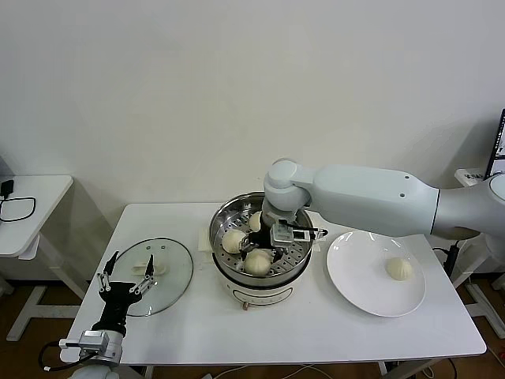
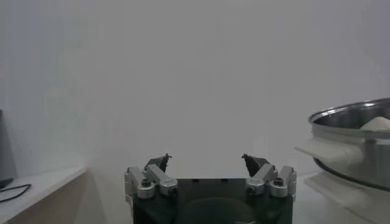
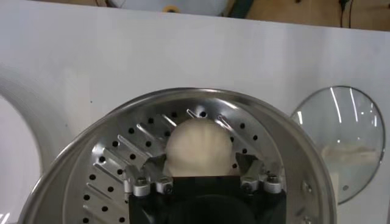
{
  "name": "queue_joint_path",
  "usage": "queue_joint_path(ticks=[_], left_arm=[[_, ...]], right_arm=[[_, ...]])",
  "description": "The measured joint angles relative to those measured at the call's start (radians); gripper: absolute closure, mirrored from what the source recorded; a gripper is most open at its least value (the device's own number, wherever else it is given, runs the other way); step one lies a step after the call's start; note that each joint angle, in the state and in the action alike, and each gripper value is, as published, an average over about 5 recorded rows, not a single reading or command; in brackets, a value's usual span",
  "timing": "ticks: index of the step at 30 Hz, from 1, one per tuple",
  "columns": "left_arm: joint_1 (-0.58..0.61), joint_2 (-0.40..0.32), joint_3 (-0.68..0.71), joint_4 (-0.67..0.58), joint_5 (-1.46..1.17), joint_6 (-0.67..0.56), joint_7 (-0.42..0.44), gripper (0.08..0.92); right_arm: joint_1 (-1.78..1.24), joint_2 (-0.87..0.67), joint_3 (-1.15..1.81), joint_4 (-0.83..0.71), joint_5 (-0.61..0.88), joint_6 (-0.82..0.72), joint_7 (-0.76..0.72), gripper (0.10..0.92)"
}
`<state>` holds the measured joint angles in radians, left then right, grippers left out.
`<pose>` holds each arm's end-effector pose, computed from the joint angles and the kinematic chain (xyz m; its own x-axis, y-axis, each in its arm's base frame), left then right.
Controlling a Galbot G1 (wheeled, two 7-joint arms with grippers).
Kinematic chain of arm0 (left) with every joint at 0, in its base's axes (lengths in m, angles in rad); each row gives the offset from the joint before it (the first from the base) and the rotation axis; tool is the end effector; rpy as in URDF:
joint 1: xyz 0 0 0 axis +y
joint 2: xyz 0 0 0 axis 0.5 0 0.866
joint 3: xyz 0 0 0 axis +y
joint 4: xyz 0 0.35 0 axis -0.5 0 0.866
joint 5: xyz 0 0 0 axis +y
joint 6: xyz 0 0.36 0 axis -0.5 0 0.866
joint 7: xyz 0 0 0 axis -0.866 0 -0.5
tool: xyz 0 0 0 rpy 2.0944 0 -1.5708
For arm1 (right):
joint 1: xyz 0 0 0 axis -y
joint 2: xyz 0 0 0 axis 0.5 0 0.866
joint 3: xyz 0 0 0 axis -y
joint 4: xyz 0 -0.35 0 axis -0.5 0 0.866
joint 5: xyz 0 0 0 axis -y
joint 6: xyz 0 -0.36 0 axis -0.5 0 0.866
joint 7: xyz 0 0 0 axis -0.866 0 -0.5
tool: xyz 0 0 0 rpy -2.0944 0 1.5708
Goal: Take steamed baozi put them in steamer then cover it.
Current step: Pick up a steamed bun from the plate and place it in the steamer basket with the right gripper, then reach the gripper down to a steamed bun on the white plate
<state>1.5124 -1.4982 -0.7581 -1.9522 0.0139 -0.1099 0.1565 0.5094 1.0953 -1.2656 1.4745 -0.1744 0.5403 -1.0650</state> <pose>0.1963 0.0931 -0.3333 -0.9997 -0.0157 -0.0200 -0.0192 0.9823 0.1864 0.5009 0.1349 -0.0848 -0.0379 -0.2169 0.9755 0.0034 -0.9762 -0.2169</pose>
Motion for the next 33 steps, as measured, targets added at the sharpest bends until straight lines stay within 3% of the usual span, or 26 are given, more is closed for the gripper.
queue_joint_path(ticks=[9,19,33], left_arm=[[0.001,0.000,0.006,-0.004,0.000,-0.001,0.002,0.177],[0.008,-0.004,0.019,-0.014,0.006,-0.003,0.001,0.177],[0.021,-0.009,0.030,-0.031,0.012,-0.007,-0.001,0.177]], right_arm=[[0.040,-0.111,0.109,-0.020,0.106,-0.065,-0.091,0.203],[0.012,-0.341,0.201,-0.052,0.211,-0.296,-0.220,0.203],[-0.311,-0.524,0.494,-0.192,0.049,-0.486,-0.267,0.203]])
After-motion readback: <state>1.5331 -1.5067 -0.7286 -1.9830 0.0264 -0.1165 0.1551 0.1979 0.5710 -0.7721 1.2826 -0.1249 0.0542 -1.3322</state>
